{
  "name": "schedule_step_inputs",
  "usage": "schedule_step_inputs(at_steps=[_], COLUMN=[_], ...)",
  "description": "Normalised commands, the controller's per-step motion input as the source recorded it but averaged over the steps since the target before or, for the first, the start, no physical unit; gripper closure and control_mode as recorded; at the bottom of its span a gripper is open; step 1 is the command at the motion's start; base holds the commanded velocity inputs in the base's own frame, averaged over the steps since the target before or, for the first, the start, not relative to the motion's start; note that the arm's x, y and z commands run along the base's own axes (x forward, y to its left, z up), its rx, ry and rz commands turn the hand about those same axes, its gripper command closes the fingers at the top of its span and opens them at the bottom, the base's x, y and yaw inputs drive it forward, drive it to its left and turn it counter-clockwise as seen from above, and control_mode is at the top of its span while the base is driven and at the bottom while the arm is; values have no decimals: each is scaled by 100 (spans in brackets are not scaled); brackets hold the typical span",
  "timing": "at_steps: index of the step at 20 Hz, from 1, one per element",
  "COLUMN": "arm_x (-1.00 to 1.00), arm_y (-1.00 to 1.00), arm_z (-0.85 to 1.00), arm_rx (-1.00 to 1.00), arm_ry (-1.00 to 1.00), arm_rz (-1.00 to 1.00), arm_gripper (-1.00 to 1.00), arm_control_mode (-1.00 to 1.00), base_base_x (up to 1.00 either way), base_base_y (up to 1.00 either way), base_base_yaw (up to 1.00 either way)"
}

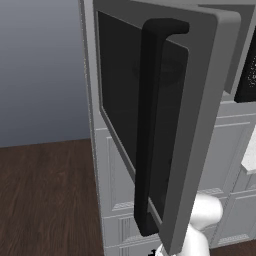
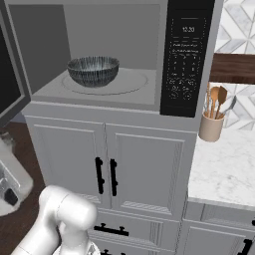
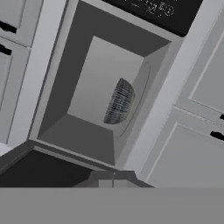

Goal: Open the microwave, place the bowl with waffle inside the microwave, then close the microwave door and turn it on.

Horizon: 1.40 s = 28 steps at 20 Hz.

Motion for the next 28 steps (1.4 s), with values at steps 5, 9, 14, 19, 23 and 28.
schedule_step_inputs(at_steps=[5,9,14,19,23,28], arm_x=[-4,-6,-36,-51,-20,-2], arm_y=[52,53,55,43,61,73], arm_z=[-1,-16,-51,-57,-53,-56], arm_rx=[-11,-11,-13,-10,-6,-6], arm_ry=[-17,-15,-24,-26,-16,-13], arm_rz=[-10,-11,-13,-14,-15,-17], arm_gripper=[100,100,100,100,100,100], arm_control_mode=[-100,-100,-100,-100,-100,-100], base_base_x=[0,0,0,0,0,0], base_base_y=[0,0,0,0,0,0], base_base_yaw=[0,0,0,0,0,0])
